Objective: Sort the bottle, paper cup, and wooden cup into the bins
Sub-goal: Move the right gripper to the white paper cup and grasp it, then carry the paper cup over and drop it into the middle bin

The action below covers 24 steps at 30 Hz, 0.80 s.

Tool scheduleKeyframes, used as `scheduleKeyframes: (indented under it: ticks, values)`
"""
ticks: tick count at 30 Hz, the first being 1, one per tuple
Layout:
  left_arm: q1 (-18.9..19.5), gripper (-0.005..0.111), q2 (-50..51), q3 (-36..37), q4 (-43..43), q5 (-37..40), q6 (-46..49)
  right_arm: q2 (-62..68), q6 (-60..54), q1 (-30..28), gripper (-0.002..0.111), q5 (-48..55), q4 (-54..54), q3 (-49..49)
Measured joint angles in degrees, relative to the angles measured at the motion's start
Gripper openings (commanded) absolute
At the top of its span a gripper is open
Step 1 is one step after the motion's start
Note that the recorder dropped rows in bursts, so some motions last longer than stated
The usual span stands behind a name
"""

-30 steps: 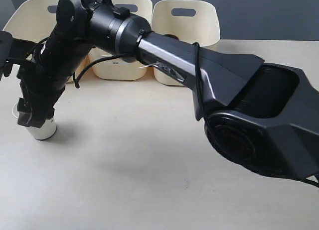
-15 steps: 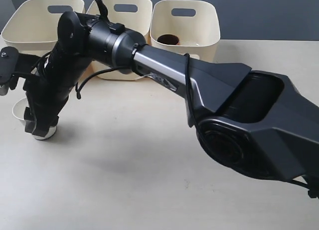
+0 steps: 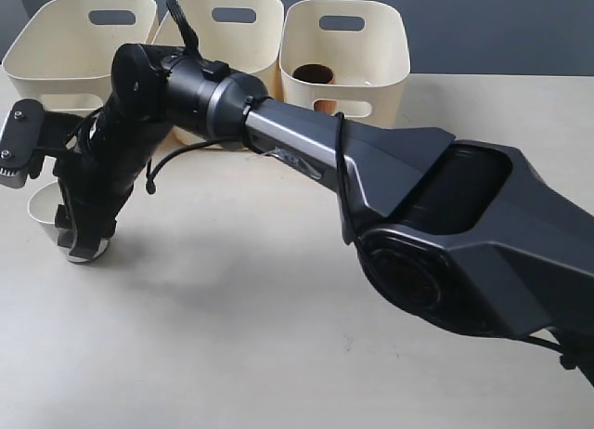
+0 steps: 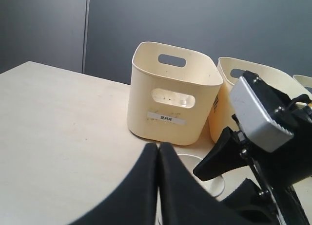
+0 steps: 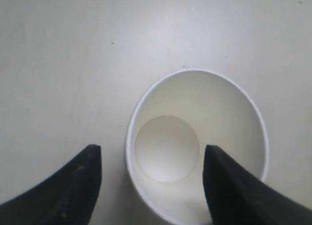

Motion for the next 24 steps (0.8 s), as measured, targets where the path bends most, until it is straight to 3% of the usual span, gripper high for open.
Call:
scheduleKeyframes:
  ticks: [4, 5, 7, 10, 24]
  values:
    - [0.0, 0.0, -0.1, 0.0, 0.0, 0.11, 0.0, 1.69, 0.0, 0.0, 0.057, -0.24, -0.27, 0.0]
    - [-0.09, 0.0, -0.08, 0.0, 0.0, 0.11, 0.0, 2.04, 0.23, 0.0, 0.051, -0.24, -0.39, 0.0]
    - [-0.09, 0.0, -0.08, 0.0, 0.0, 0.21, 0.0, 2.8, 0.87, 0.0, 0.036, -0.11, -0.55, 0.0]
    - [-0.09, 0.0, -0.08, 0.0, 0.0, 0.21, 0.0, 3.09, 1.43, 0.0, 0.001, -0.02, -0.67, 0.0]
    - [-0.09, 0.0, -0.08, 0.0, -1.24, 2.39, 0.0, -2.24, 2.61, 0.0, 0.0, 1.81, -2.59, 0.0]
